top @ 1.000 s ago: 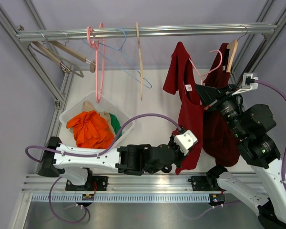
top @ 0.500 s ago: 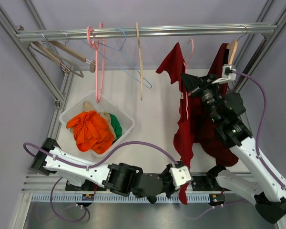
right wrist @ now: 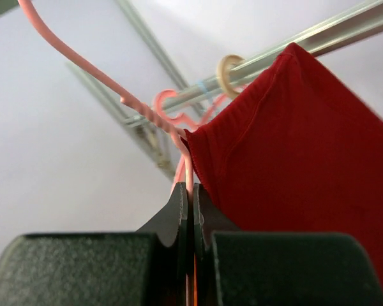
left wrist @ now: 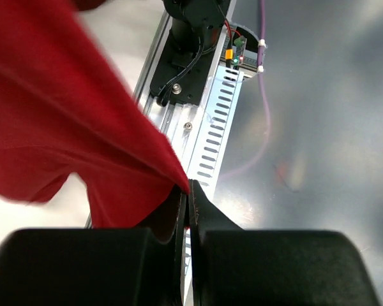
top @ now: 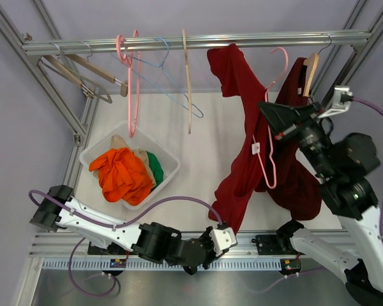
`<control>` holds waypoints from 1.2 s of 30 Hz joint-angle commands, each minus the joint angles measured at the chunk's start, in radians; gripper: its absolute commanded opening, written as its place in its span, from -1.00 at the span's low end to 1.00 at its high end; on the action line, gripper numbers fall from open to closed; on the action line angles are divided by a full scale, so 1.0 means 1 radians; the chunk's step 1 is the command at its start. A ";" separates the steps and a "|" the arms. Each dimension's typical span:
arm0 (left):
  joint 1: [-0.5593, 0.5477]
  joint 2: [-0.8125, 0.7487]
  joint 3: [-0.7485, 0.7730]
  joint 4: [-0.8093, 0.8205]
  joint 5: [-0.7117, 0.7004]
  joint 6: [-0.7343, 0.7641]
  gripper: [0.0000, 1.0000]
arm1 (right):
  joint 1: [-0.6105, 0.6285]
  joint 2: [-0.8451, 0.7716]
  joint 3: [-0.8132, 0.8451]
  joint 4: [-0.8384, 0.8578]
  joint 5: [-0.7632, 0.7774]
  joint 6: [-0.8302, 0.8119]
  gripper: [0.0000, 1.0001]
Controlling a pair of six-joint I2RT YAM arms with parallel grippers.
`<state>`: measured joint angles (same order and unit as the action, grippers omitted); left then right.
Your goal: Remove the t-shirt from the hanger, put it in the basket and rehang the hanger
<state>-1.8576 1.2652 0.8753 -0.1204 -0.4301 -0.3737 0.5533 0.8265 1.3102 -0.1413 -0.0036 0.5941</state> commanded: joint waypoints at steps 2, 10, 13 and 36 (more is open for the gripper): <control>-0.022 -0.051 0.072 -0.053 -0.020 0.007 -1.00 | -0.004 -0.110 0.077 -0.026 -0.120 0.006 -1.00; 0.131 -0.164 0.270 0.088 -0.079 0.354 -1.00 | -0.004 -0.269 0.154 -0.372 -0.340 -0.117 -1.00; 0.243 -0.161 0.290 0.189 -0.012 0.409 -1.00 | -0.004 -0.320 0.210 -0.446 -0.355 -0.140 -1.00; 0.597 0.226 0.518 0.551 0.505 0.294 -1.00 | 0.005 -0.363 0.187 -0.284 -0.570 0.055 -1.00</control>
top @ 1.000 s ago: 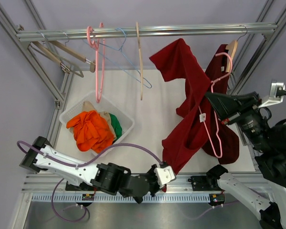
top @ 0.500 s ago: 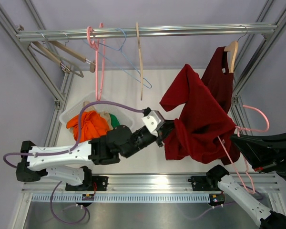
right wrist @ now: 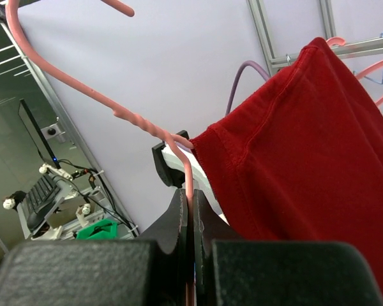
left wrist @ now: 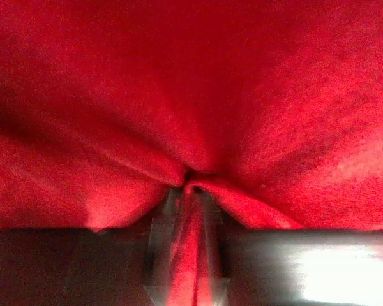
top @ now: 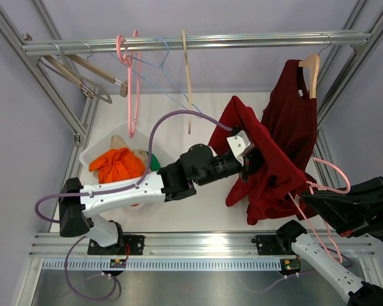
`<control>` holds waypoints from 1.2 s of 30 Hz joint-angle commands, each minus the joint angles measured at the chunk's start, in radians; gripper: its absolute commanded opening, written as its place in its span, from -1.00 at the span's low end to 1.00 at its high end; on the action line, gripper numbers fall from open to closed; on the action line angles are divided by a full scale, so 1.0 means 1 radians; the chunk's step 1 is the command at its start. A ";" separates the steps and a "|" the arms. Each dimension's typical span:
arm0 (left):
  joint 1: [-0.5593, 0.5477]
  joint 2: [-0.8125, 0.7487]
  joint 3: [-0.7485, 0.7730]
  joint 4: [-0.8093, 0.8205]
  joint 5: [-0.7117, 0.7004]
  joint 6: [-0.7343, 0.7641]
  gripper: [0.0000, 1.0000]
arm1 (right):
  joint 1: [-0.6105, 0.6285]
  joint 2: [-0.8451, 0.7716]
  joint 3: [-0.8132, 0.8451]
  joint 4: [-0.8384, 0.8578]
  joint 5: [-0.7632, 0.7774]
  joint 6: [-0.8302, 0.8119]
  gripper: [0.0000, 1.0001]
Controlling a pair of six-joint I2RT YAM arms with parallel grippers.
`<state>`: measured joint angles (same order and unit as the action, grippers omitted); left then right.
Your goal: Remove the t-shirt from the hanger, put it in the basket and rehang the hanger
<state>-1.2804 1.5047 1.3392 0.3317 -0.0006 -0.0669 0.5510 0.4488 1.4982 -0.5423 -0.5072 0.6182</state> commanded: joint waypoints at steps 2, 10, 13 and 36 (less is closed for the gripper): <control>0.019 -0.046 0.028 0.101 0.068 -0.013 -1.00 | 0.007 0.007 0.008 0.093 -0.044 0.011 -1.00; -0.020 -0.230 -0.101 0.011 -0.067 -0.016 -1.00 | 0.007 -0.042 0.082 -0.085 0.051 -0.074 -1.00; -0.042 -0.331 -0.150 -0.023 -0.101 -0.022 -1.00 | 0.009 -0.068 0.125 -0.185 0.097 -0.098 -1.00; -0.165 -0.930 0.066 -0.655 -0.647 0.147 -1.00 | 0.044 -0.070 0.080 -0.225 0.108 -0.158 -1.00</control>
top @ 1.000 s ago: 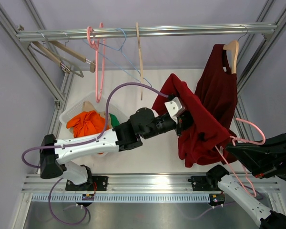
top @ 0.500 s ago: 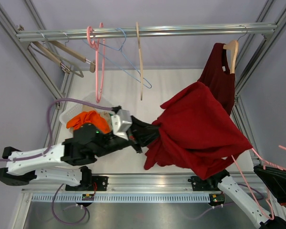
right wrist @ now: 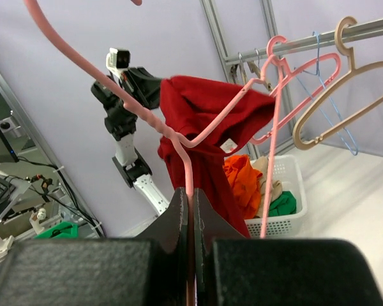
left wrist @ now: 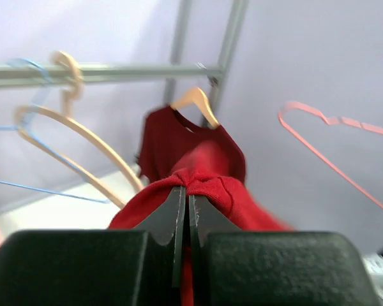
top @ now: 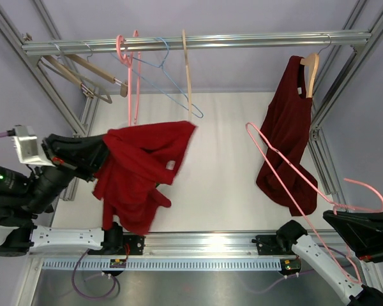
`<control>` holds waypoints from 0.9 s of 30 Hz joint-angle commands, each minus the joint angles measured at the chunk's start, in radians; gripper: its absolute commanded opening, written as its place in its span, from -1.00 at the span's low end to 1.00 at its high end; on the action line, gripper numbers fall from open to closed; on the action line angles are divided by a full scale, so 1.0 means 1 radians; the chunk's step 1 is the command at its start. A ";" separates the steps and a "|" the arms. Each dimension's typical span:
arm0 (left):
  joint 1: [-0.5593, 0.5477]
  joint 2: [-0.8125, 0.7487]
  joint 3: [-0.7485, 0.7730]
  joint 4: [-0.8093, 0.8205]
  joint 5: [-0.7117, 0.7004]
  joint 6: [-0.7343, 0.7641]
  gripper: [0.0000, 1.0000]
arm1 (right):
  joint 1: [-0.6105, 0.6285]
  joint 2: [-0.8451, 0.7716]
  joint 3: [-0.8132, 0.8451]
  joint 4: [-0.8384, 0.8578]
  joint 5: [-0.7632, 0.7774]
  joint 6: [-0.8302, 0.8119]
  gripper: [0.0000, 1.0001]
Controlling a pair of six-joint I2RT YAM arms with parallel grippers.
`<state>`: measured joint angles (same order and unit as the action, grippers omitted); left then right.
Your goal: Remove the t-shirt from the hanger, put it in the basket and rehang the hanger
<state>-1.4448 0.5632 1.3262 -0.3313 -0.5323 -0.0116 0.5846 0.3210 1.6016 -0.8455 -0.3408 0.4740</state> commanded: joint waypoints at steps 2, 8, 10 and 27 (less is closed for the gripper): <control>0.000 0.035 0.103 0.038 -0.144 0.153 -1.00 | 0.011 0.072 -0.043 0.111 -0.066 -0.020 -1.00; 0.000 0.082 0.139 0.287 -0.238 0.439 -1.00 | 0.011 0.133 -0.101 0.186 -0.113 -0.029 -1.00; 0.000 0.095 0.177 0.360 -0.221 0.533 -1.00 | 0.011 0.145 -0.123 0.212 -0.132 -0.026 -1.00; -0.005 0.066 -0.070 0.587 -0.314 0.831 -1.00 | 0.011 0.174 -0.193 0.267 -0.182 -0.051 -1.00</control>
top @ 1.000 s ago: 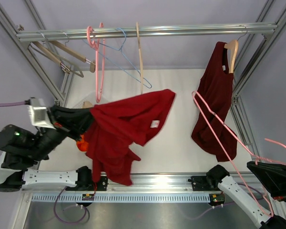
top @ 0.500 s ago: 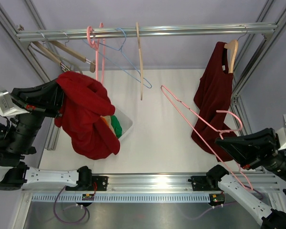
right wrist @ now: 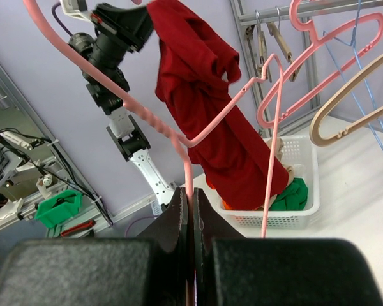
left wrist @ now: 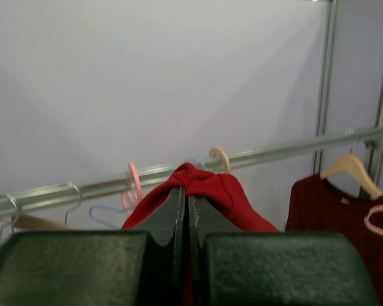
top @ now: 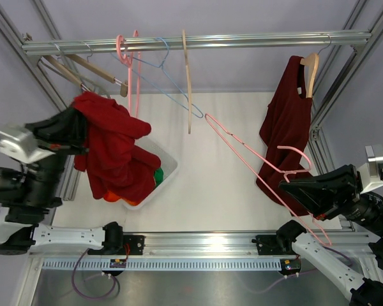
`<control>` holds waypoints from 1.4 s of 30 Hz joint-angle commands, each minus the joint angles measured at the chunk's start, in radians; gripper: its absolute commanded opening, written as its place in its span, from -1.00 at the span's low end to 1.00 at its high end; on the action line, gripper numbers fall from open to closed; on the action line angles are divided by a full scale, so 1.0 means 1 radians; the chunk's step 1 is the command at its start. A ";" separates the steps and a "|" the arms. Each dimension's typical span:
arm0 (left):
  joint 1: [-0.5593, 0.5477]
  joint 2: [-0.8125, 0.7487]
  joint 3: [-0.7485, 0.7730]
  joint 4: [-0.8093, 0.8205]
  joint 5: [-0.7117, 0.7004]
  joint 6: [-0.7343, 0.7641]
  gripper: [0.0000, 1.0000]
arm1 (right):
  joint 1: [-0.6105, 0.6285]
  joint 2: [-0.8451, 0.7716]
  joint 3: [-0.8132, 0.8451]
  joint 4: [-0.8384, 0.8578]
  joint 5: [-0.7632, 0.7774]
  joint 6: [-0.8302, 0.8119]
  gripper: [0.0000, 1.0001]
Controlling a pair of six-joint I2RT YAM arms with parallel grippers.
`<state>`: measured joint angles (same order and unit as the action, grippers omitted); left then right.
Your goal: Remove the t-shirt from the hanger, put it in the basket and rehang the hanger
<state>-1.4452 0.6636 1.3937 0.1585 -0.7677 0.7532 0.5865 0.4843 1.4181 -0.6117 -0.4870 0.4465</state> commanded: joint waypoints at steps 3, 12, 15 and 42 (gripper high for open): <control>-0.004 -0.143 -0.363 0.149 -0.190 0.041 -1.00 | 0.010 0.007 -0.030 0.029 -0.059 -0.037 -1.00; -0.003 -0.473 -0.729 -0.293 -0.543 -0.772 -1.00 | 0.009 0.034 -0.088 -0.017 0.052 -0.088 -1.00; -0.003 -0.513 -0.806 -0.463 -0.591 -1.027 -1.00 | 0.009 0.045 -0.114 -0.033 0.197 -0.121 -1.00; 0.758 -0.163 -0.948 -0.316 -0.106 -1.339 -1.00 | -0.023 0.786 0.289 0.228 0.544 -0.239 -1.00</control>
<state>-0.7620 0.3897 0.4164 -0.3229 -1.0668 -0.5991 0.5831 1.2461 1.6012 -0.4652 0.0437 0.2279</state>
